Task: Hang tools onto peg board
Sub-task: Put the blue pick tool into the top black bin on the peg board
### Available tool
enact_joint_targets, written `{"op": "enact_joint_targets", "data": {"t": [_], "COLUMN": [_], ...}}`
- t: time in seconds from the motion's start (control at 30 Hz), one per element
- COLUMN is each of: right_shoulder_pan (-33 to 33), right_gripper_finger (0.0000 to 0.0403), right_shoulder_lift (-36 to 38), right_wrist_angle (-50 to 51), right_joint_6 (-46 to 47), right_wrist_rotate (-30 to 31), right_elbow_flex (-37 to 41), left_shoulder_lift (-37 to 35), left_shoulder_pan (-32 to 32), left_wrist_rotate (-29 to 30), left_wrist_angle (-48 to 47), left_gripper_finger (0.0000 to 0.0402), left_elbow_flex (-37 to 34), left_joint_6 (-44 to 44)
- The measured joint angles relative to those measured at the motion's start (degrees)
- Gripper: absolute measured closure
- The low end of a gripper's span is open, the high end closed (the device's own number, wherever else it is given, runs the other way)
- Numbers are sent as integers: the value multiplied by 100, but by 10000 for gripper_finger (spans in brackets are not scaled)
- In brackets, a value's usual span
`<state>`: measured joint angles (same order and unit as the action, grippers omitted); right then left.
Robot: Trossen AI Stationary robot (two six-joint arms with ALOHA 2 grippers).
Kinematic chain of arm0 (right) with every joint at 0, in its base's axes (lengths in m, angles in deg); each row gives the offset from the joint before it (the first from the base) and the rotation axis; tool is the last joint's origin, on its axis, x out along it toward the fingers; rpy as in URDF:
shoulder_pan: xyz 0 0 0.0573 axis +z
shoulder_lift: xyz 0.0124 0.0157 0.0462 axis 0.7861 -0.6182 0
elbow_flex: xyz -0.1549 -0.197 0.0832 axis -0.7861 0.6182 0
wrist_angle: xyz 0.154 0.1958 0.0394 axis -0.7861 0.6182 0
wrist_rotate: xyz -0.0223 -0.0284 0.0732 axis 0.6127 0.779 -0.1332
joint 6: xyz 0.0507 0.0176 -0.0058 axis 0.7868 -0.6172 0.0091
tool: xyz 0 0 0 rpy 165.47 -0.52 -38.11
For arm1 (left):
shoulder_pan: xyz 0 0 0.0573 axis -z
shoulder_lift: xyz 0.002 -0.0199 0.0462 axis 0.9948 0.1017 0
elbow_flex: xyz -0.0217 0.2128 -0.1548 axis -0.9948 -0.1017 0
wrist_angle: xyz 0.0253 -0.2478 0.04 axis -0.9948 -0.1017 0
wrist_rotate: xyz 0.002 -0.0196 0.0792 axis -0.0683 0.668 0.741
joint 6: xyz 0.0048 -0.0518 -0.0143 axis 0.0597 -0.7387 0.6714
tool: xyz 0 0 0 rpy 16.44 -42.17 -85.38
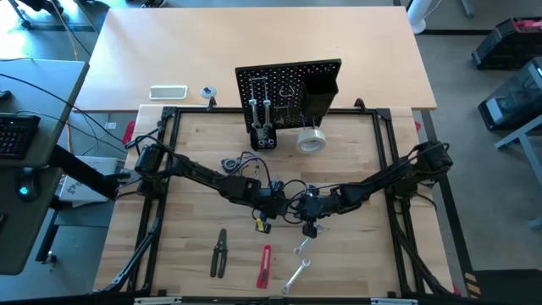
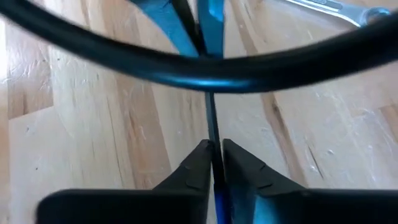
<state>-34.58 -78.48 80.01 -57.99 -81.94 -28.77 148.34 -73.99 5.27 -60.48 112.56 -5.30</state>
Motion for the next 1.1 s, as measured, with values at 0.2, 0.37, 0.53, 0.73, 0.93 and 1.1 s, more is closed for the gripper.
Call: {"op": "enact_joint_targets", "data": {"t": [0.2, 0.37, 0.53, 0.73, 0.93, 1.1], "right_shoulder_pan": [9, 13, 21, 85, 161, 226], "right_gripper_finger": [400, 401, 401, 401, 401, 401], "right_shoulder_lift": [0, 0, 0, 2, 2, 2], "right_wrist_angle": [-163, -380, -881, -1712, -2885, -4081], "right_joint_6": [-14, -130, -488, -1144, -2140, -3130], "right_wrist_rotate": [321, 611, 1024, 1566, 2022, 2231], "right_elbow_flex": [0, 0, 0, 0, 0, 0], "left_shoulder_lift": [-212, -823, -1753, -3137, -4546, -5321], "left_shoulder_pan": [-9, -90, -180, -181, -155, 58], "left_wrist_rotate": [4, 73, 314, 950, 1185, 1410], "left_wrist_angle": [-176, -618, -1153, -1784, -1946, -1620], "left_gripper_finger": [303, 271, 267, 268, 268, 268], "left_elbow_flex": [-7, -7, -7, -7, -5, -269], "left_joint_6": [26, 48, 2, -22, -344, -470]}}
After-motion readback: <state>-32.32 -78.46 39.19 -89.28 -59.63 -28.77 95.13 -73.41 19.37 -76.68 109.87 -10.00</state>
